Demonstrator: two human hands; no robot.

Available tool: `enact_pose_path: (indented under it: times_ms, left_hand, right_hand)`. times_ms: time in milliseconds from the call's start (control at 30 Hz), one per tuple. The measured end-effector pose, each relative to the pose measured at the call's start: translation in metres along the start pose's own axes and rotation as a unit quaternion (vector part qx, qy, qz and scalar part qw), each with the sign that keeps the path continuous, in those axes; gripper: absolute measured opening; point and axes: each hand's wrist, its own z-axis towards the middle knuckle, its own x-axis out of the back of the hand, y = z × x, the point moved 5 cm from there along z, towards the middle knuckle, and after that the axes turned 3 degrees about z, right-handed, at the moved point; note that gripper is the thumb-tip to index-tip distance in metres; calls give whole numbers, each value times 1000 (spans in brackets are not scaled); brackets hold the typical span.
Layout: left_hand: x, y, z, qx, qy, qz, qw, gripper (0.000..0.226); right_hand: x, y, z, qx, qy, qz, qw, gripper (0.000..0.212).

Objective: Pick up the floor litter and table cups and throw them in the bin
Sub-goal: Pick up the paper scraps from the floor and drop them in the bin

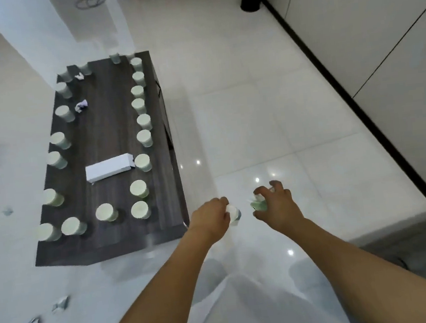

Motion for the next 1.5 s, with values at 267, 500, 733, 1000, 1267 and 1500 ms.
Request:
enact_pose_path:
  times_ms: [267, 500, 733, 1000, 1267, 1500]
  left_hand:
    - [52, 45, 169, -72, -23, 105, 992, 26]
    - [152, 69, 341, -107, -1, 138, 985, 24]
    - [236, 91, 490, -87, 18, 142, 986, 25]
    - [317, 151, 699, -76, 21, 138, 987, 26]
    - [415, 194, 873, -57, 36, 110, 992, 23]
    - [486, 181, 1040, -49, 38, 103, 993, 24]
  right_hand:
    - [71, 10, 156, -12, 12, 11, 1000, 52]
    - [169, -7, 322, -21, 26, -3, 999, 53]
    - [241, 0, 463, -16, 25, -14, 999, 53]
    - [354, 44, 660, -15, 34, -15, 999, 53]
    - [474, 49, 843, -3, 27, -34, 999, 53]
    - [530, 37, 1014, 6, 21, -53, 998, 54]
